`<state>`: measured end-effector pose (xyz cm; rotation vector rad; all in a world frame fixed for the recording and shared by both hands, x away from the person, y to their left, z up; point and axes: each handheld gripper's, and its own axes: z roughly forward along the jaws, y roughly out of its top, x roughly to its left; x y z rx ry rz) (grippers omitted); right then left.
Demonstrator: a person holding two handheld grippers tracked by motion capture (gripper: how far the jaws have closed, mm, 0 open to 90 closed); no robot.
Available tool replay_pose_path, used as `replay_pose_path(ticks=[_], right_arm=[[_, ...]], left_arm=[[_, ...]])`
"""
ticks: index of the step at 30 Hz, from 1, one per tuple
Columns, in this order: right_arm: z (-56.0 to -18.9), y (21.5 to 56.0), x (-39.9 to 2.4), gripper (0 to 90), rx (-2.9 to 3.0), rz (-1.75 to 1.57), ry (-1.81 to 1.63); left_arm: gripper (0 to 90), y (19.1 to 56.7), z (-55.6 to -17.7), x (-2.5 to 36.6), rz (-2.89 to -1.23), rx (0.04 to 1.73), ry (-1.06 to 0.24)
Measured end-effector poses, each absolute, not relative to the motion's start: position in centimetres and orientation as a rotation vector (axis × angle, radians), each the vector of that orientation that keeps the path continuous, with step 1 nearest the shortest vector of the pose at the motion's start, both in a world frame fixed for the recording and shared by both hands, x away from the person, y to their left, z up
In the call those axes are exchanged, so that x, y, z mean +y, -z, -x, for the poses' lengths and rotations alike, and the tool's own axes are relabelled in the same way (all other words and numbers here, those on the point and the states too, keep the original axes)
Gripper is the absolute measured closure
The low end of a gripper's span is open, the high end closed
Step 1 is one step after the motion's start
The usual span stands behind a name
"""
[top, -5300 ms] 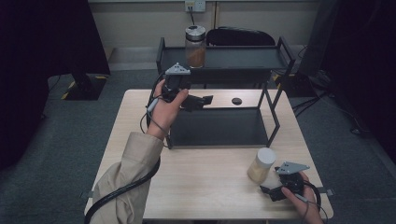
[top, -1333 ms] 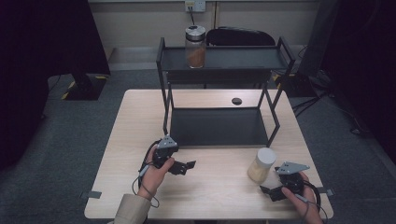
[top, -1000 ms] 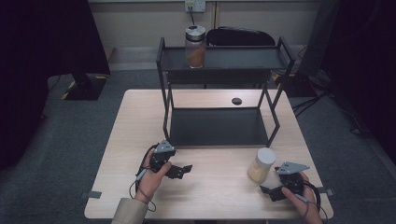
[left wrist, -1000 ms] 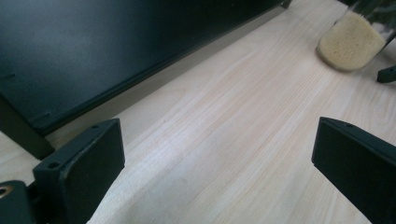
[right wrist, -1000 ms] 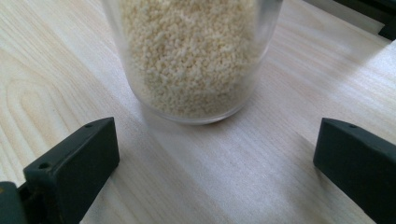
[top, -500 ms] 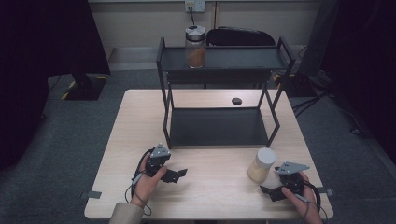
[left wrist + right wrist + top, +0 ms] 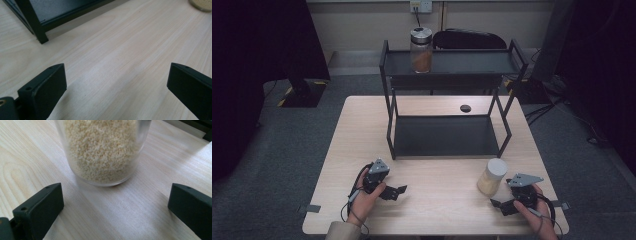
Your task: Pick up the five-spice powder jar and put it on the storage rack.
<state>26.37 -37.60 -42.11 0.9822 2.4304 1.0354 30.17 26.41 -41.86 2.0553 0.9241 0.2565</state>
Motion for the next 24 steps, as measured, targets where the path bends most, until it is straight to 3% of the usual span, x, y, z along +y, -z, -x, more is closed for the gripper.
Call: replay_pose_path(ticks=[16, 24], right_arm=[[-26.37, 42.1, -37.6, 0.0, 2.431, -0.982, -1.035], [-26.37, 42.1, -37.59, 0.0, 2.431, -0.983, -1.035]], left_arm=[[1.7, 42.1, -29.75, 27.36, -2.103, 0.953, -0.27], [1.0, 42.1, -29.24, 26.66, -2.173, 0.897, -0.343]])
